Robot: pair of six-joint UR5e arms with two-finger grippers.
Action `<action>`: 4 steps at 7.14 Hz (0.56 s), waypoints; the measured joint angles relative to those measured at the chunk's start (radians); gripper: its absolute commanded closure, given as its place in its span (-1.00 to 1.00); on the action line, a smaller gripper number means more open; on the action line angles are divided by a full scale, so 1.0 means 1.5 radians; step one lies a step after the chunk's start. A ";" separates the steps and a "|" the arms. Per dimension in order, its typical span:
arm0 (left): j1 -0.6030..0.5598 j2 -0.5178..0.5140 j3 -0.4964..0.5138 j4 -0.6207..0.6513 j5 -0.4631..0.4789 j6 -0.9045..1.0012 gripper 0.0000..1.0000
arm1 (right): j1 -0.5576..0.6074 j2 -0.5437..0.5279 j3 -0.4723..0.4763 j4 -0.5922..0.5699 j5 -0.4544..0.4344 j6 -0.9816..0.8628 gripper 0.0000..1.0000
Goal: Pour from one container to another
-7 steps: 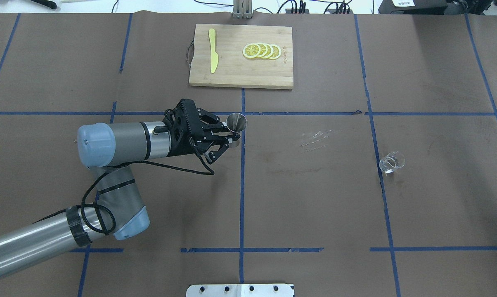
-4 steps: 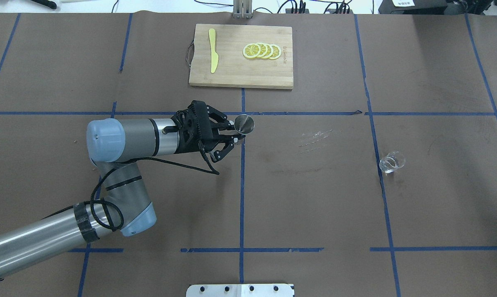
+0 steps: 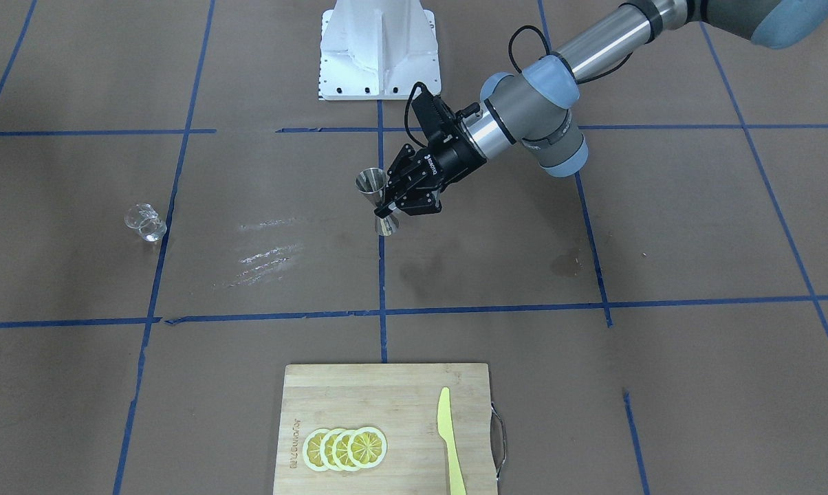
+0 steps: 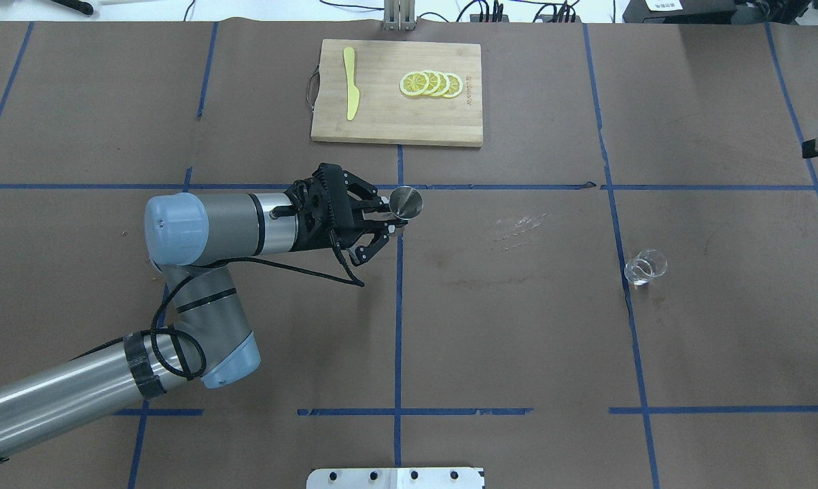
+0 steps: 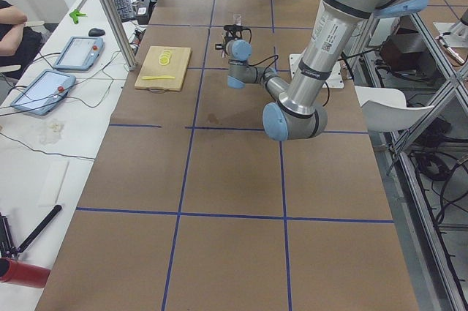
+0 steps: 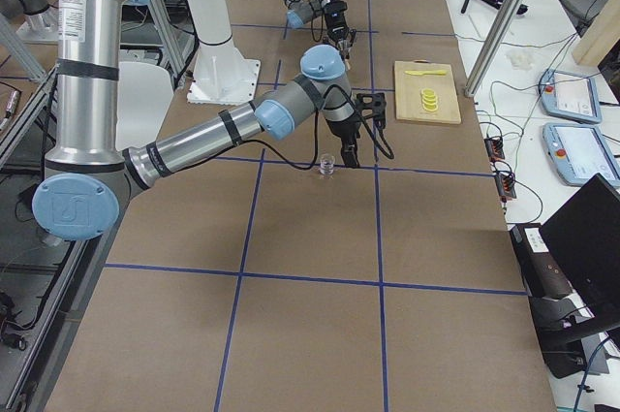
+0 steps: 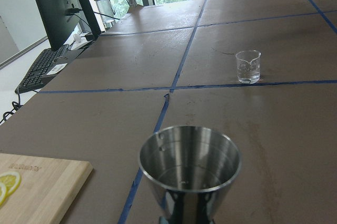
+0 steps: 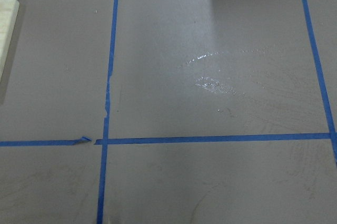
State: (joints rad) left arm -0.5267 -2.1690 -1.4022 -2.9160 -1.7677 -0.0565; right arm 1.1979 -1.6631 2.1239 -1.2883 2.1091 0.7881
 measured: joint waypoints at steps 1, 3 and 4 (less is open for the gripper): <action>0.000 0.000 -0.001 0.000 0.000 -0.004 1.00 | -0.071 -0.001 0.010 0.031 -0.084 0.074 -1.00; 0.000 0.001 -0.002 -0.001 0.002 -0.010 1.00 | -0.223 -0.012 0.015 0.090 -0.278 0.190 -1.00; -0.001 0.001 -0.004 -0.001 0.002 -0.011 1.00 | -0.304 -0.026 0.015 0.122 -0.392 0.238 -1.00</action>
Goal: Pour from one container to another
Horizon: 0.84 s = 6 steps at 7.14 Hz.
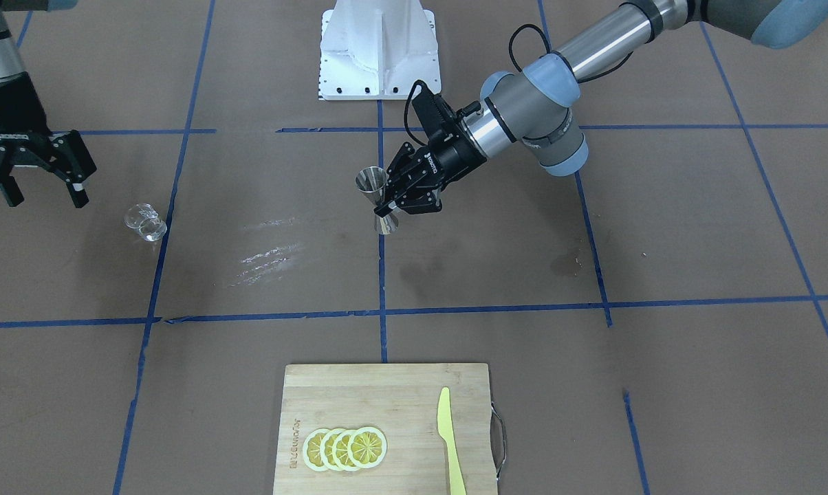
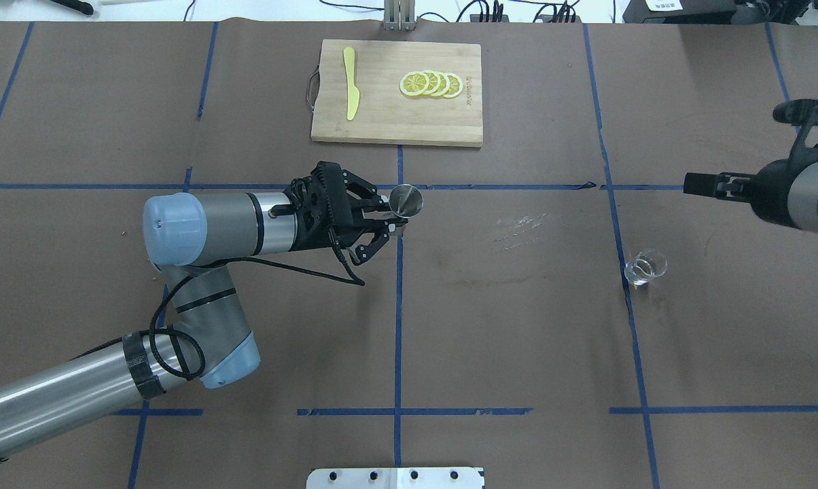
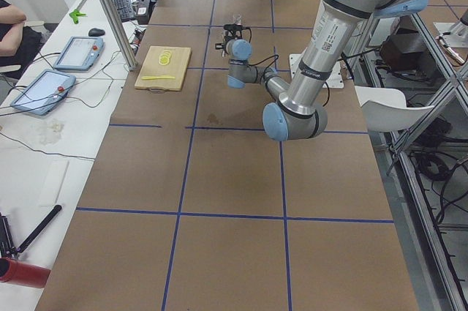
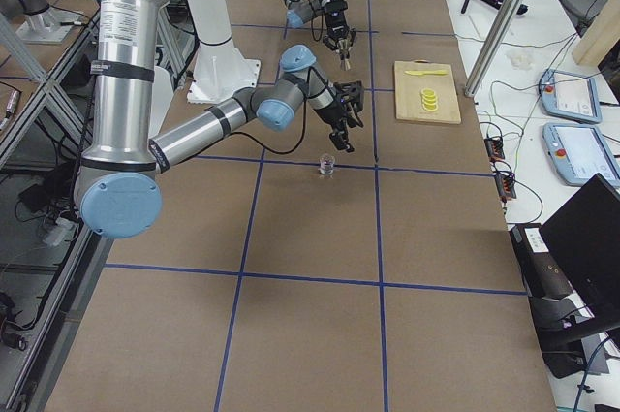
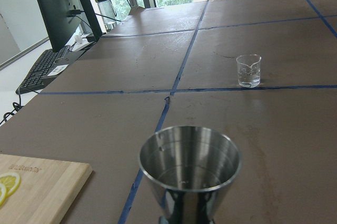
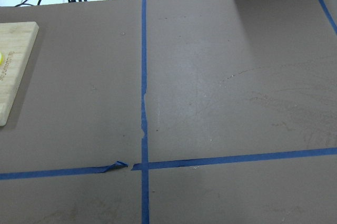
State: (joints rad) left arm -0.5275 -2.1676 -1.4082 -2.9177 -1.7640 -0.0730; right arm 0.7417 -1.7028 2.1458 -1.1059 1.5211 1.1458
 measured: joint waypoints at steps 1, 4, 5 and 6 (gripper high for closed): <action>0.000 0.000 -0.002 0.000 0.001 -0.001 1.00 | -0.073 -0.017 -0.001 0.026 -0.105 0.035 -1.00; 0.000 0.001 -0.006 0.001 0.001 -0.003 1.00 | -0.217 -0.049 -0.032 0.061 -0.332 0.081 -1.00; 0.000 0.002 -0.008 0.002 0.002 -0.005 1.00 | -0.261 -0.052 -0.068 0.082 -0.415 0.104 -1.00; 0.000 0.003 -0.009 0.002 0.003 -0.007 1.00 | -0.298 -0.052 -0.103 0.116 -0.485 0.126 -1.00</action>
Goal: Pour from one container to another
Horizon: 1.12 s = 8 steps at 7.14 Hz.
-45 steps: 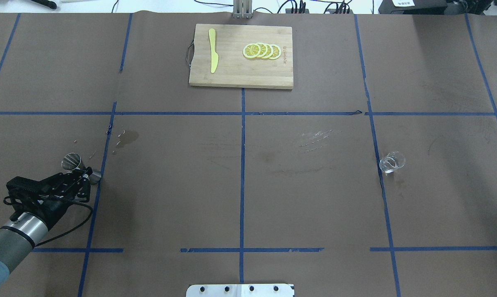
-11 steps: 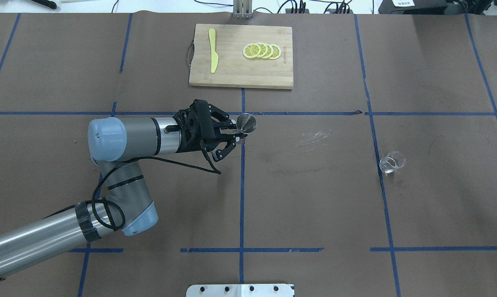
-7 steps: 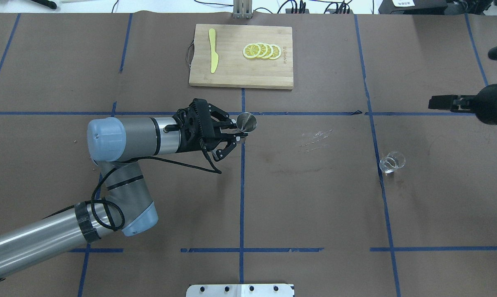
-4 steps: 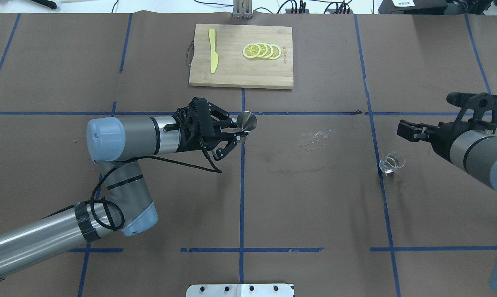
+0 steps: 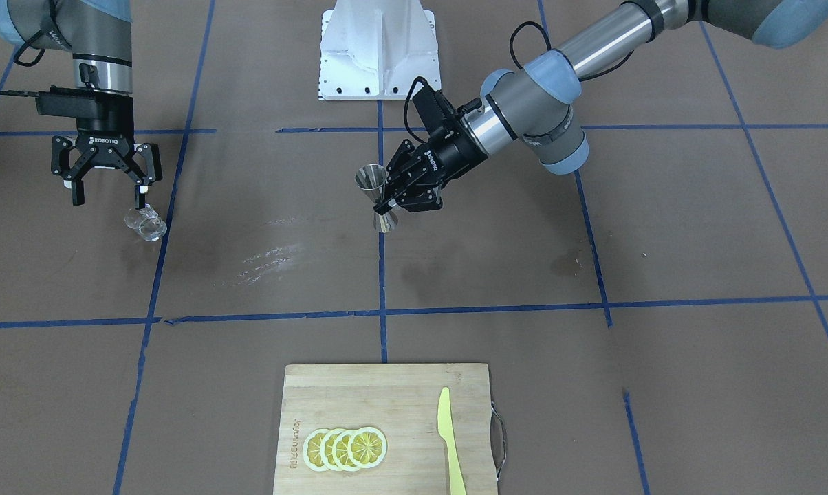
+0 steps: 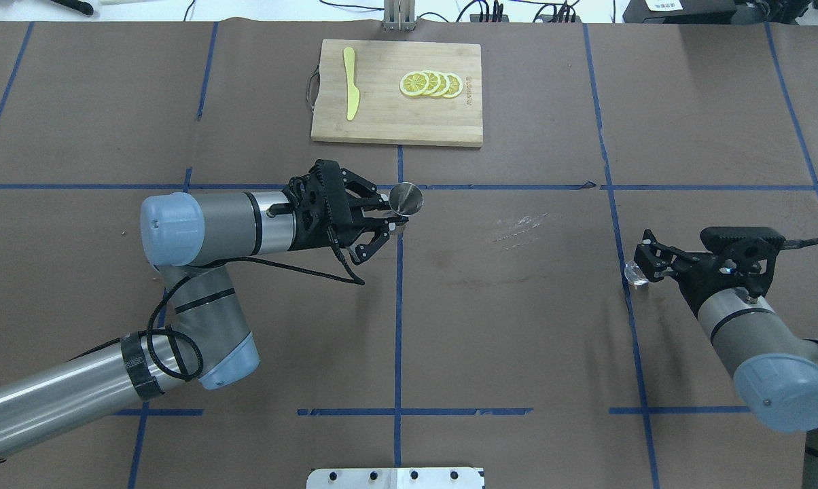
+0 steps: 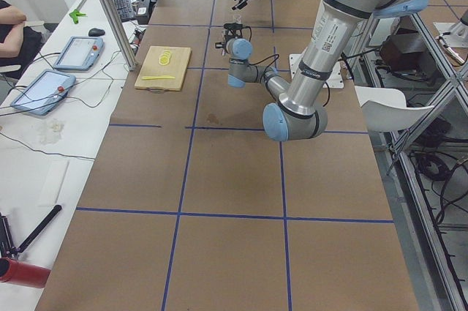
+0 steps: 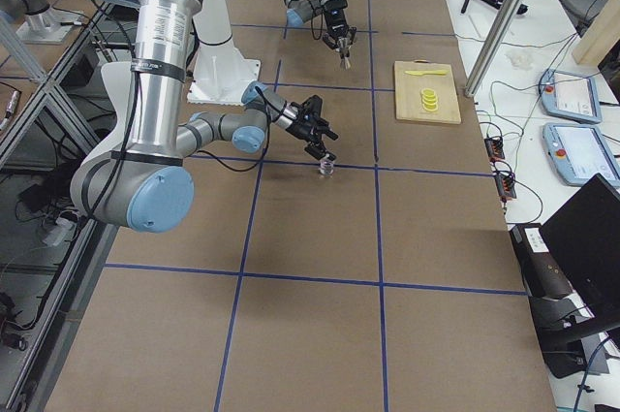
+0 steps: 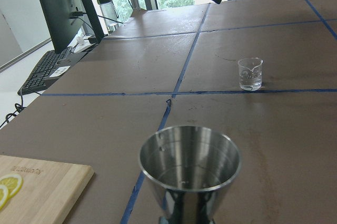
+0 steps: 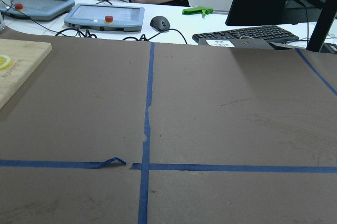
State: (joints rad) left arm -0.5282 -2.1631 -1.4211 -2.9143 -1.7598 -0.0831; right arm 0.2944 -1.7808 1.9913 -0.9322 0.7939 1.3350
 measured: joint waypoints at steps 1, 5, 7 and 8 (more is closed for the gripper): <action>0.000 0.001 0.000 0.000 0.000 -0.001 1.00 | -0.033 0.004 -0.031 0.028 -0.063 0.011 -1.00; 0.000 0.003 -0.007 -0.001 0.000 -0.001 1.00 | -0.083 0.041 -0.109 0.049 -0.171 0.034 -1.00; 0.000 0.004 -0.008 -0.002 0.000 -0.001 1.00 | -0.085 0.070 -0.148 0.049 -0.185 0.035 -1.00; 0.000 0.004 -0.008 -0.002 0.000 -0.001 1.00 | -0.085 0.080 -0.161 0.049 -0.187 0.035 -1.00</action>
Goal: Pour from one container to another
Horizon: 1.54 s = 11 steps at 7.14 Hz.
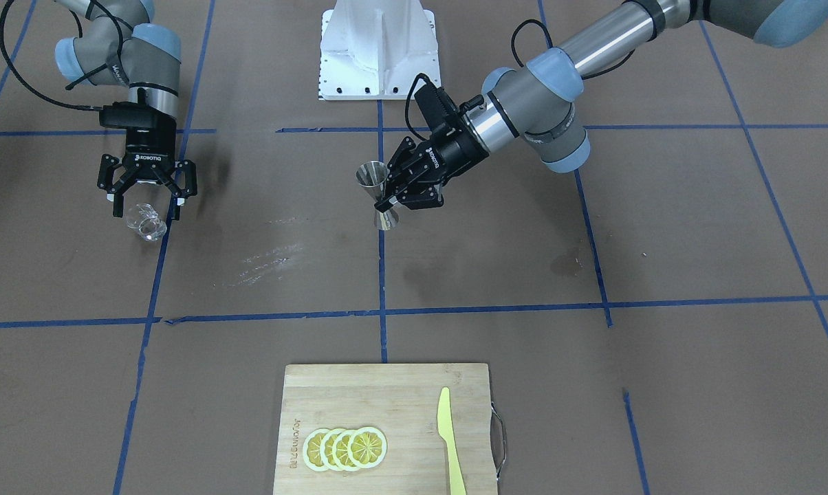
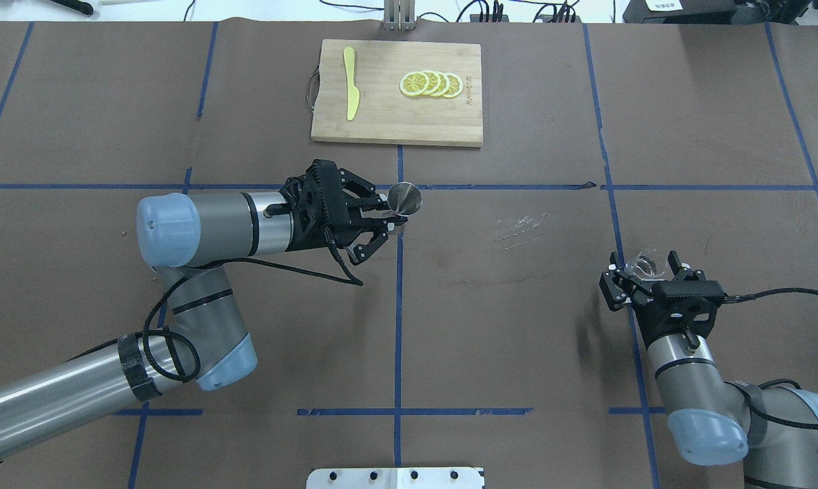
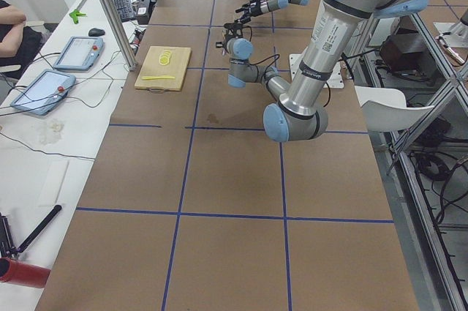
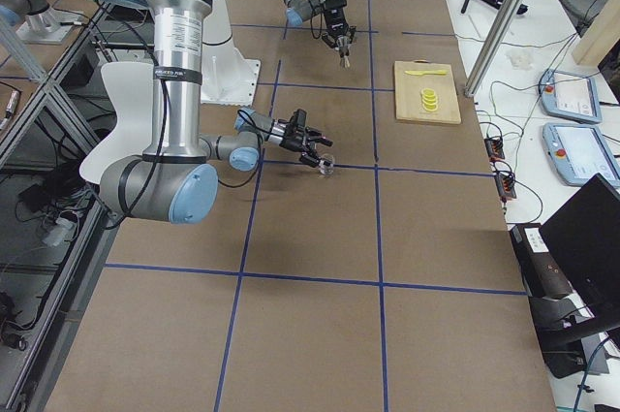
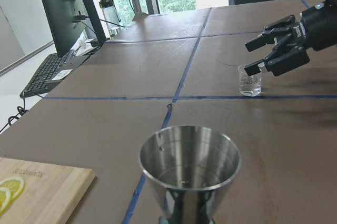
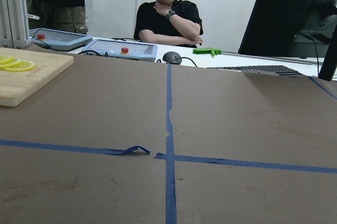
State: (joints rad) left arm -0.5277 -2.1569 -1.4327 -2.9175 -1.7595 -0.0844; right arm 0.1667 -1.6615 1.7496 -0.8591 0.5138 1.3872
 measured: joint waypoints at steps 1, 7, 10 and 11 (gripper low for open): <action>0.000 0.000 0.000 0.000 0.000 0.000 1.00 | 0.001 0.003 -0.009 0.000 -0.001 0.001 -1.00; 0.000 0.000 0.000 0.000 0.000 0.000 1.00 | 0.000 0.004 -0.034 0.000 0.000 0.029 -0.58; 0.000 0.000 0.000 -0.002 0.000 0.000 1.00 | 0.000 0.004 -0.051 0.000 0.001 0.034 -0.57; 0.000 0.000 0.000 -0.003 0.000 0.000 1.00 | 0.000 0.005 -0.055 0.000 0.001 0.035 -0.56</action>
State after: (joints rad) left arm -0.5277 -2.1568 -1.4327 -2.9214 -1.7595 -0.0844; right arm 0.1672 -1.6547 1.6670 -0.8584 0.5147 1.4392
